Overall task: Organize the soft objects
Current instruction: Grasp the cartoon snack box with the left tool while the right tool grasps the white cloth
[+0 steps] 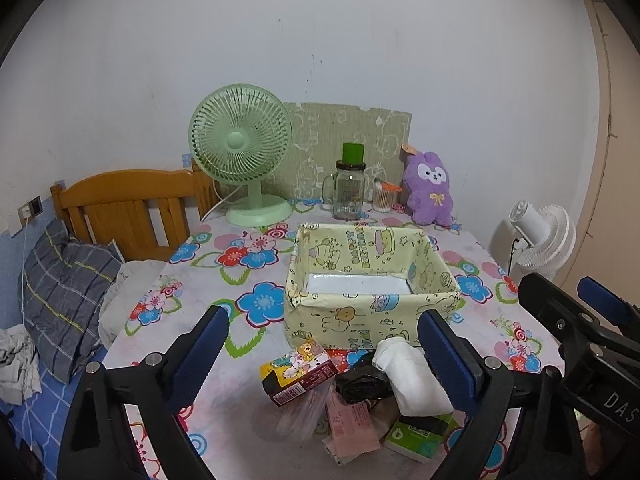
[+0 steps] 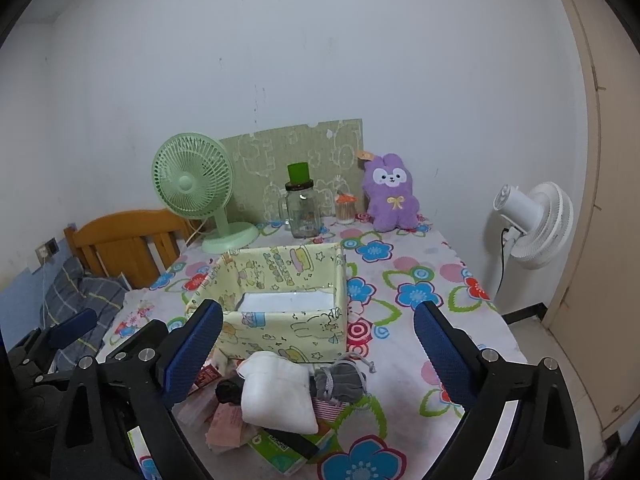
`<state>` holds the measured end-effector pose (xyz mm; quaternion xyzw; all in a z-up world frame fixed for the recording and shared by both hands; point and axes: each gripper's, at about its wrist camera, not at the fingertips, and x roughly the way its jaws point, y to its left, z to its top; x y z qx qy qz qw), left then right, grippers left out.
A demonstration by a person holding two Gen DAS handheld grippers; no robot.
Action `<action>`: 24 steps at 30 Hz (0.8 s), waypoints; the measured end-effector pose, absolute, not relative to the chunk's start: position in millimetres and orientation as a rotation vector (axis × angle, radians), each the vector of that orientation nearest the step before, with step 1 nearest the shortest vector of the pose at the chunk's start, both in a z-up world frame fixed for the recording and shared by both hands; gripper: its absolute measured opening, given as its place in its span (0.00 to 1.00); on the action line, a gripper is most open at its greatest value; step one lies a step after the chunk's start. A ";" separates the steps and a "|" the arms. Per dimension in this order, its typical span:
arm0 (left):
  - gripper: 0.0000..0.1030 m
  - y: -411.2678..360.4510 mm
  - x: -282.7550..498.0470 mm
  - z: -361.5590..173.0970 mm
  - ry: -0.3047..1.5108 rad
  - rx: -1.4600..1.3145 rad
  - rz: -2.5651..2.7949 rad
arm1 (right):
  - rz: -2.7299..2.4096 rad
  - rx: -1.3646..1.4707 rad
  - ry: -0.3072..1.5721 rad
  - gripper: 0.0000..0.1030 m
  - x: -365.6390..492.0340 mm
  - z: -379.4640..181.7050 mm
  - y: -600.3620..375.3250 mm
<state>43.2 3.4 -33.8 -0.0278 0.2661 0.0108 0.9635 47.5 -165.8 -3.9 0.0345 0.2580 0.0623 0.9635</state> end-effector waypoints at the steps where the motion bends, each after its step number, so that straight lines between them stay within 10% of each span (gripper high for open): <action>1: 0.93 3.4 45.2 -36.0 0.544 -0.055 0.020 | 0.129 0.069 0.527 0.95 49.9 -6.3 -165.1; 24: 0.86 8.2 86.8 -102.1 0.728 -0.032 0.024 | 0.188 0.061 0.732 0.91 98.1 -78.0 -135.8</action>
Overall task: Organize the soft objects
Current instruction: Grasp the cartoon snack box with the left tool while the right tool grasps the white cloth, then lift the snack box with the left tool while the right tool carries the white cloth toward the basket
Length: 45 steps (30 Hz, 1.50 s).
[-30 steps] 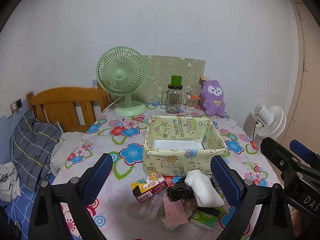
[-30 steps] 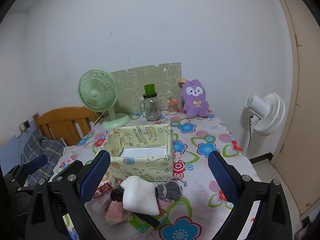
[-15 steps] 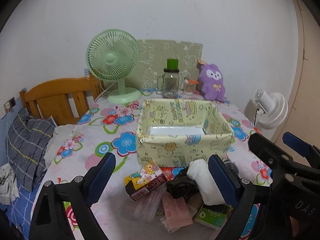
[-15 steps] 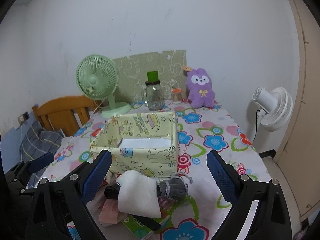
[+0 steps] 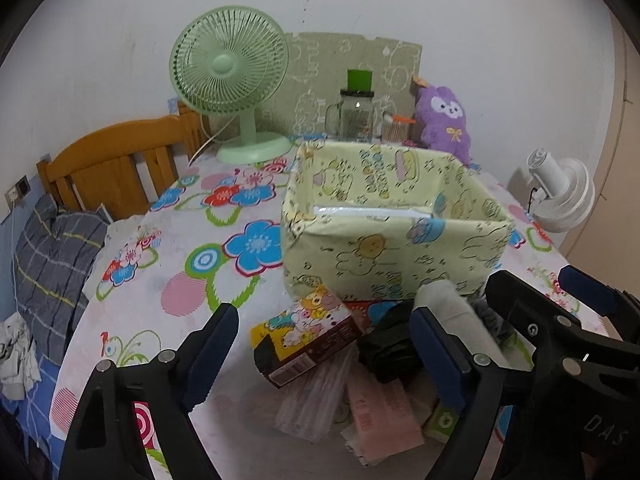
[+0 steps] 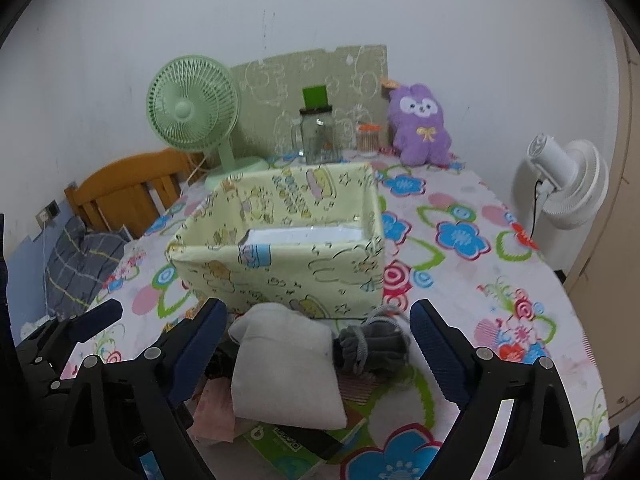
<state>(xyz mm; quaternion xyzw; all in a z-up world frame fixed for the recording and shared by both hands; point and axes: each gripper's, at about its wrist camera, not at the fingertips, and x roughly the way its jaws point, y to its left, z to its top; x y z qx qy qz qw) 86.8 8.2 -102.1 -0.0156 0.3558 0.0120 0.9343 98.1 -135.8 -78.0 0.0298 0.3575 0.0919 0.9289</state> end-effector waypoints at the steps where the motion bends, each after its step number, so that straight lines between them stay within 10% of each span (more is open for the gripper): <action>1: 0.86 8.7 88.3 -104.6 0.734 -0.029 0.025 | 0.191 0.059 0.740 0.90 100.0 -80.4 -134.2; 18: 0.85 19.6 118.6 -140.6 0.841 -0.024 0.046 | 0.232 0.055 0.907 0.76 132.6 -120.0 -107.4; 45: 0.37 9.6 115.8 -134.5 0.858 -0.038 -0.034 | 0.286 0.059 0.919 0.24 133.2 -118.9 -94.3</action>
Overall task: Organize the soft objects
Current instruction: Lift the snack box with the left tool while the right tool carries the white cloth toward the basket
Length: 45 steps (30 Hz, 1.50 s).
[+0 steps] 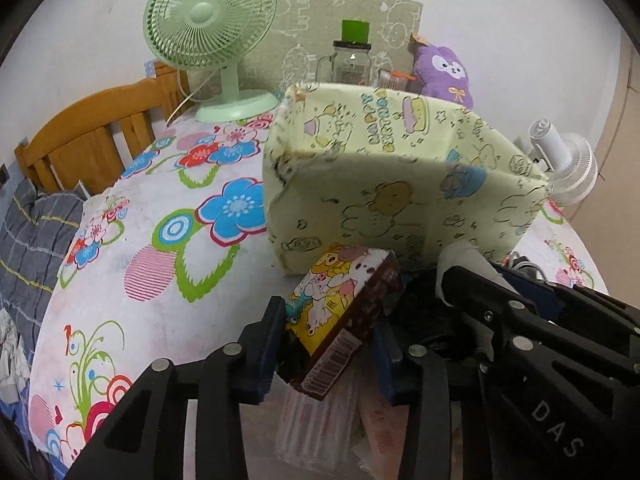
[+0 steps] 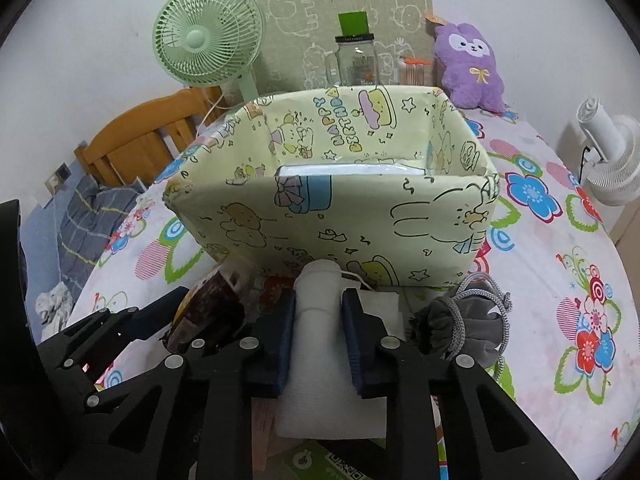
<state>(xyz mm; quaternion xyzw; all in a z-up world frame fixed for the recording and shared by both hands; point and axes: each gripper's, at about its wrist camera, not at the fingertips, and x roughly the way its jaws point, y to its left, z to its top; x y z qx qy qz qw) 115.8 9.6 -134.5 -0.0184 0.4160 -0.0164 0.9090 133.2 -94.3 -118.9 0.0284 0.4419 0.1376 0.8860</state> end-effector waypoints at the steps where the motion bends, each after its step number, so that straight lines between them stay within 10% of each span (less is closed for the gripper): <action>1: 0.35 8.2 114.9 -132.4 0.854 -0.036 -0.036 | 0.285 0.059 0.914 0.24 132.4 -117.1 -94.9; 45: 0.33 -18.7 78.8 -27.4 0.612 -0.021 -0.083 | 0.272 0.083 0.656 0.22 93.0 -6.9 -123.4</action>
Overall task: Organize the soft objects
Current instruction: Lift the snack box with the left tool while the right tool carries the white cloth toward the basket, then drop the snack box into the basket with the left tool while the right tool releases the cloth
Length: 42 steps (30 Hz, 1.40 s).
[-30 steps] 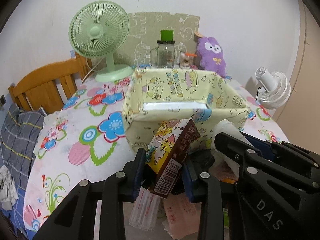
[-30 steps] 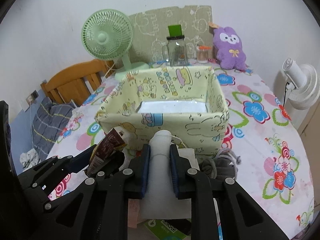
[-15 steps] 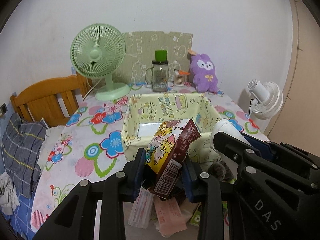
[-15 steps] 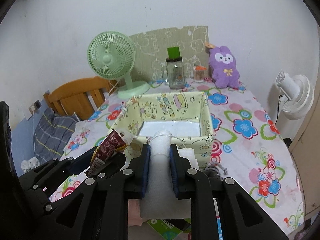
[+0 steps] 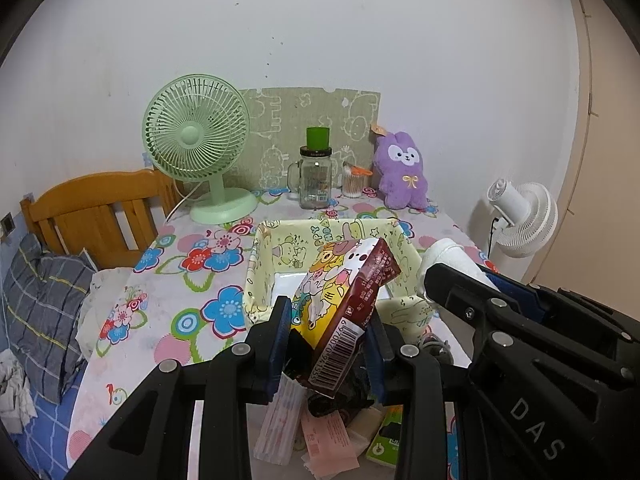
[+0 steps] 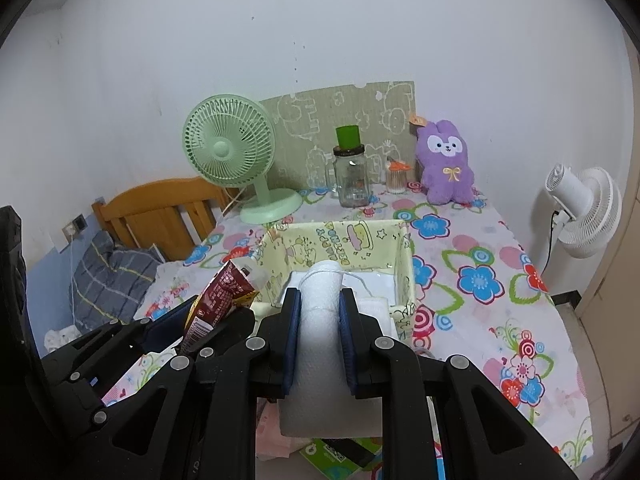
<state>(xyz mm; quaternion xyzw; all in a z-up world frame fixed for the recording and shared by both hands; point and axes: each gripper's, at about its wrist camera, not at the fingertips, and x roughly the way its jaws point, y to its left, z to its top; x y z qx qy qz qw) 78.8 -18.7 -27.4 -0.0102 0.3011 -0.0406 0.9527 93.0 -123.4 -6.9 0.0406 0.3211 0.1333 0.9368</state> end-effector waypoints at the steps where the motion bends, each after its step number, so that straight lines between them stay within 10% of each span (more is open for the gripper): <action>1: 0.33 -18.7 79.8 -27.5 0.612 -0.022 -0.083 | 0.272 0.084 0.656 0.22 94.1 -6.6 -123.3; 42: 0.33 -12.1 203.5 -57.1 0.688 -0.056 -0.052 | 0.241 0.115 0.714 0.22 224.6 -43.6 -120.3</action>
